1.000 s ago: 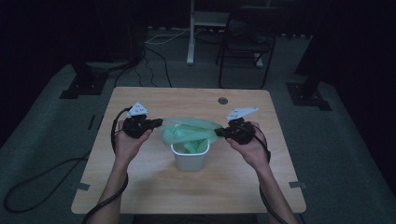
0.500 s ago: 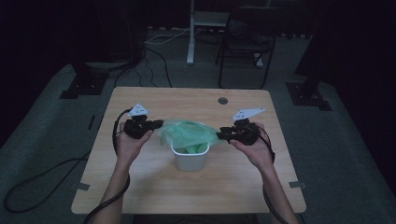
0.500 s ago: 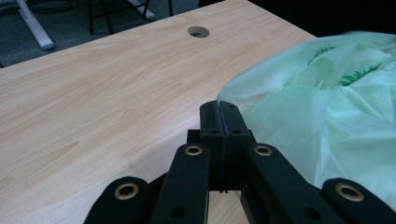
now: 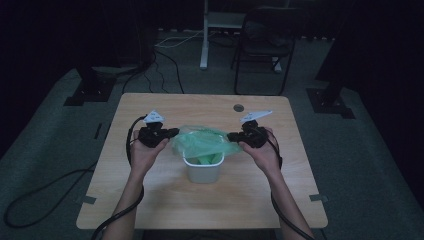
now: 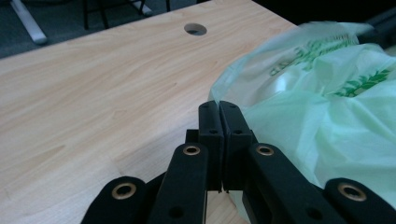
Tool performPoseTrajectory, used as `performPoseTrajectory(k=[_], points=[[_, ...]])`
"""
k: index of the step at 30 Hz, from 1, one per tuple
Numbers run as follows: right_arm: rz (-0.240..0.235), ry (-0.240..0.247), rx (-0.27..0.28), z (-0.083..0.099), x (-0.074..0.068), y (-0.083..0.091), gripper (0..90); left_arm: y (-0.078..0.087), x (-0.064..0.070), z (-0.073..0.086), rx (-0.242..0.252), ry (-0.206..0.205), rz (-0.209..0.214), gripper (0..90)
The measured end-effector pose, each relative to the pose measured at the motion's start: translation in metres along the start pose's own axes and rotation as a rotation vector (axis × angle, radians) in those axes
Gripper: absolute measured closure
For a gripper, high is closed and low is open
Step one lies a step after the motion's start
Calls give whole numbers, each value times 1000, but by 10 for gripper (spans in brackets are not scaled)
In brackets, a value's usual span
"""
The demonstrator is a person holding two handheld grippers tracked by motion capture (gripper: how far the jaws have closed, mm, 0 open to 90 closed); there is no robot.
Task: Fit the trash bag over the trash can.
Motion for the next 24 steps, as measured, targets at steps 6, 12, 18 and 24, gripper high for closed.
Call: performPoseTrajectory(k=[6, 12, 18, 24], points=[[18, -53, -74, 13, 15, -18, 889, -11, 4, 13, -57, -4, 7, 900], [-18, -36, -154, 31, 10, -30, 871, -12, 11, 26, -84, -15, 29, 900], [1, -39, -121, 38, 13, -11, 711, 7, 13, 40, -81, -17, 3, 773], [21, -27, -5, 20, 10, 24, 638, 34, 10, 43, -22, -6, -36, 653]])
Point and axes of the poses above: each handheld gripper's, and its own axes: y roughly backward along the jaws, z roughly out of its underside, x roughly to its right, the point moved 8 cm from there along -y, roughly forward along the jaws, and after that the axes turned 2 degrees about -y, right-handed, at the moved point
